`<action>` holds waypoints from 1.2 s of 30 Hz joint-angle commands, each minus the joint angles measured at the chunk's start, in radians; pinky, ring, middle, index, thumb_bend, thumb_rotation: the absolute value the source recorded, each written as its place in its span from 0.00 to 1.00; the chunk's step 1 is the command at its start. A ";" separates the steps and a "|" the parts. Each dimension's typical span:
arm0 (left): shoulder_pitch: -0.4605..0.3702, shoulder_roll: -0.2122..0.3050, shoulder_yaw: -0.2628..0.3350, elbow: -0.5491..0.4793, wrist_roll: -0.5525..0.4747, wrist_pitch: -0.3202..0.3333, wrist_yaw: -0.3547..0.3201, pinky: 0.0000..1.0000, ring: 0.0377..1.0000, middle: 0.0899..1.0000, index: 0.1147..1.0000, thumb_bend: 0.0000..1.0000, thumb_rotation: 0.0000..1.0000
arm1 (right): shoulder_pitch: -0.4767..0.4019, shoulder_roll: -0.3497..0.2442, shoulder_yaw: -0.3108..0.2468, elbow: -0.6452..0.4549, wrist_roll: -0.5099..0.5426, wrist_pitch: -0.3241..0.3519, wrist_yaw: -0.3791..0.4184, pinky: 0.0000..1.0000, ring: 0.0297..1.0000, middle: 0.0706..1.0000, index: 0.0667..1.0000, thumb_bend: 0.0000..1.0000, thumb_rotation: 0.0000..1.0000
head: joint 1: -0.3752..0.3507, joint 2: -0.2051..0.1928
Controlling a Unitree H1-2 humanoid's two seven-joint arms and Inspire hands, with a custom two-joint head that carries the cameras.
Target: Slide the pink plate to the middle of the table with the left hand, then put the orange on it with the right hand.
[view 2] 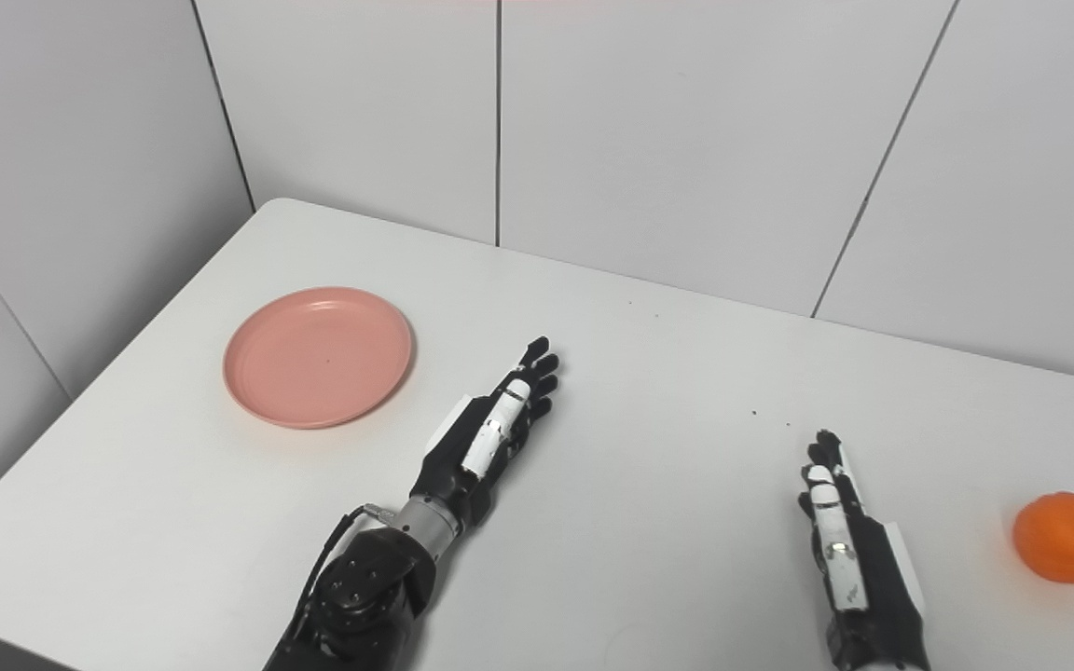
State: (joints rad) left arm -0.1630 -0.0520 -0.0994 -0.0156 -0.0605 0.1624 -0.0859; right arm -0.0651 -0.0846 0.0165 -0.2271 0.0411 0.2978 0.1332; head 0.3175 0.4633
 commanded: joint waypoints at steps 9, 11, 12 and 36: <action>-0.025 0.011 -0.011 -0.044 0.008 0.018 -0.014 1.00 1.00 1.00 1.00 0.39 1.00 | -0.022 0.011 0.002 -0.033 0.005 -0.018 -0.008 1.00 1.00 1.00 1.00 0.07 1.00 | 0.006 -0.002; -0.027 0.019 -0.009 -0.059 0.006 0.029 -0.018 1.00 1.00 1.00 1.00 0.39 1.00 | -0.022 0.013 0.005 -0.031 -0.002 -0.023 -0.011 1.00 1.00 1.00 1.00 0.07 1.00 | 0.006 -0.004; -0.028 0.022 -0.009 -0.066 0.006 0.033 -0.020 1.00 1.00 1.00 1.00 0.39 1.00 | -0.022 0.013 0.006 -0.031 -0.005 -0.026 -0.011 1.00 1.00 1.00 1.00 0.06 1.00 | 0.006 -0.004; -0.122 0.075 0.042 -0.363 -0.032 0.228 -0.034 0.99 0.97 0.98 0.97 0.41 1.00 | -0.022 0.023 0.017 -0.033 0.000 -0.016 -0.022 1.00 1.00 1.00 1.00 0.03 1.00 | 0.018 -0.020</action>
State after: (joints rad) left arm -0.2302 0.0128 -0.0638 -0.3358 -0.0896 0.3861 -0.1187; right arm -0.0659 -0.0652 0.0338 -0.2271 0.0367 0.2981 0.1146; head 0.3359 0.4433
